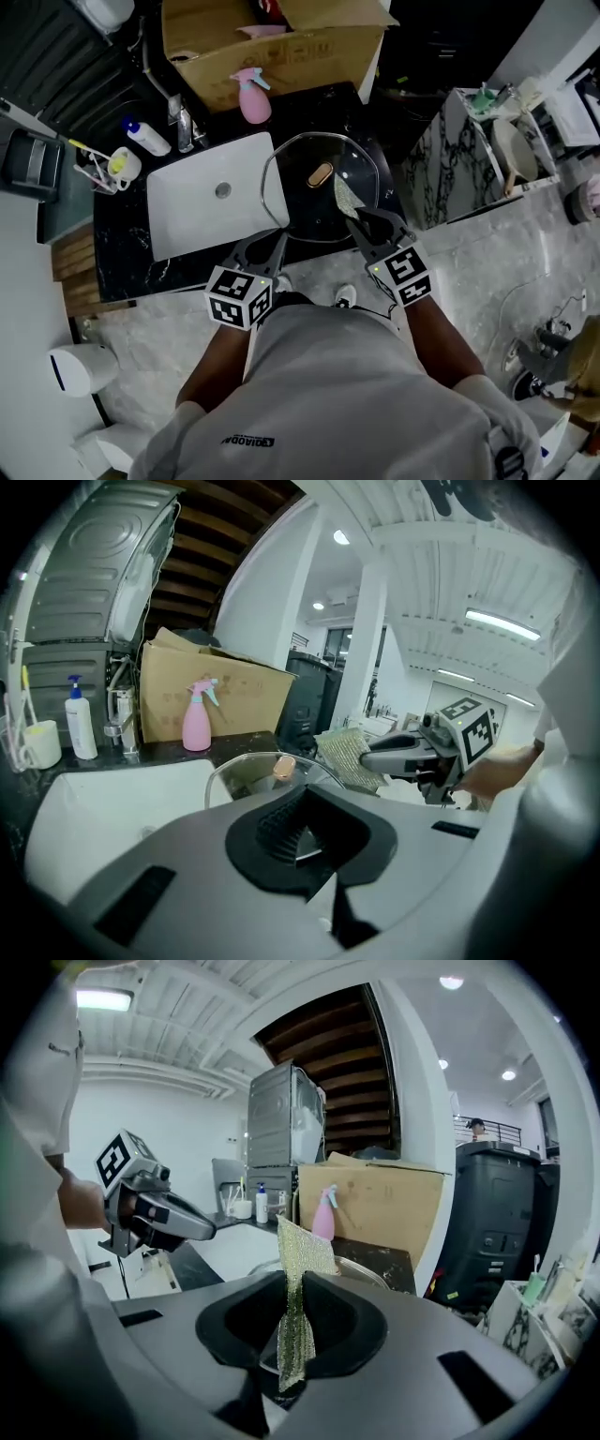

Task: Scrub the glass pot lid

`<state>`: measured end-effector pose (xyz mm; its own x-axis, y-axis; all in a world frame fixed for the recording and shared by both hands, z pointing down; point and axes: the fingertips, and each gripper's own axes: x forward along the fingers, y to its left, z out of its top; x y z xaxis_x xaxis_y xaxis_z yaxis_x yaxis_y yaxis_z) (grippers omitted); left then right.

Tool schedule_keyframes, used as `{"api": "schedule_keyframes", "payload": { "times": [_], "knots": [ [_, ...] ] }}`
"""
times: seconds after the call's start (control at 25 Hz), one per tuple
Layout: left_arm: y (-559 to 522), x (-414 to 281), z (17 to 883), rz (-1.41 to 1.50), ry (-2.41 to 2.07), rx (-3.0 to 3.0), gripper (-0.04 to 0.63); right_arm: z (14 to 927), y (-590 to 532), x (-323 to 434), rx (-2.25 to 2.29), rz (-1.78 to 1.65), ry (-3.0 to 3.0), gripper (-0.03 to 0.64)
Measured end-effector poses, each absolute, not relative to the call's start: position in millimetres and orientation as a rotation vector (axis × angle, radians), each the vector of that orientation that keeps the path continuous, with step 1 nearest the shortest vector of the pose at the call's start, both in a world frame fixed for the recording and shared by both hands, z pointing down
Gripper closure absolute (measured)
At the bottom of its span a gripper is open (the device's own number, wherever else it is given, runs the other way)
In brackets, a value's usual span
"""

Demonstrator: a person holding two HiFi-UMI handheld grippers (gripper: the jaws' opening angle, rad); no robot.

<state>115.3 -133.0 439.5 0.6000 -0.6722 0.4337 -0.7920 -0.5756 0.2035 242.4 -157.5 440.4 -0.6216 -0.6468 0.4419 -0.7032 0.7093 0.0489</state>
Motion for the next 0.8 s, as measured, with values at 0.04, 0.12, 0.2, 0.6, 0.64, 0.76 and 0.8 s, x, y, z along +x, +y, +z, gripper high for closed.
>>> {"api": "schedule_keyframes", "payload": {
  "times": [0.04, 0.12, 0.2, 0.6, 0.64, 0.76, 0.8],
  "knots": [
    [-138, 111, 442, 0.452, -1.175, 2.451, 0.583, 442, -163, 237, 1.034, 0.161, -2.473, 0.54],
    [-151, 99, 445, 0.474, -1.175, 2.447, 0.583, 445, -177, 228, 1.039, 0.109, -2.426, 0.537],
    [-161, 89, 447, 0.492, -1.153, 2.453, 0.583, 447, -189, 220, 1.046, 0.061, -2.37, 0.535],
    [-198, 65, 457, 0.496, -1.005, 2.505, 0.583, 470, -255, 204, 1.063, -0.025, -2.111, 0.535],
    [-201, 62, 458, 0.494, -0.995, 2.509, 0.583, 473, -261, 204, 1.058, -0.025, -2.085, 0.535],
    [-210, 54, 459, 0.478, -0.976, 2.512, 0.583, 483, -275, 200, 1.029, -0.016, -2.025, 0.535],
    [-213, 52, 460, 0.473, -0.969, 2.511, 0.583, 486, -279, 198, 1.02, -0.011, -2.011, 0.535]
  ]
}}
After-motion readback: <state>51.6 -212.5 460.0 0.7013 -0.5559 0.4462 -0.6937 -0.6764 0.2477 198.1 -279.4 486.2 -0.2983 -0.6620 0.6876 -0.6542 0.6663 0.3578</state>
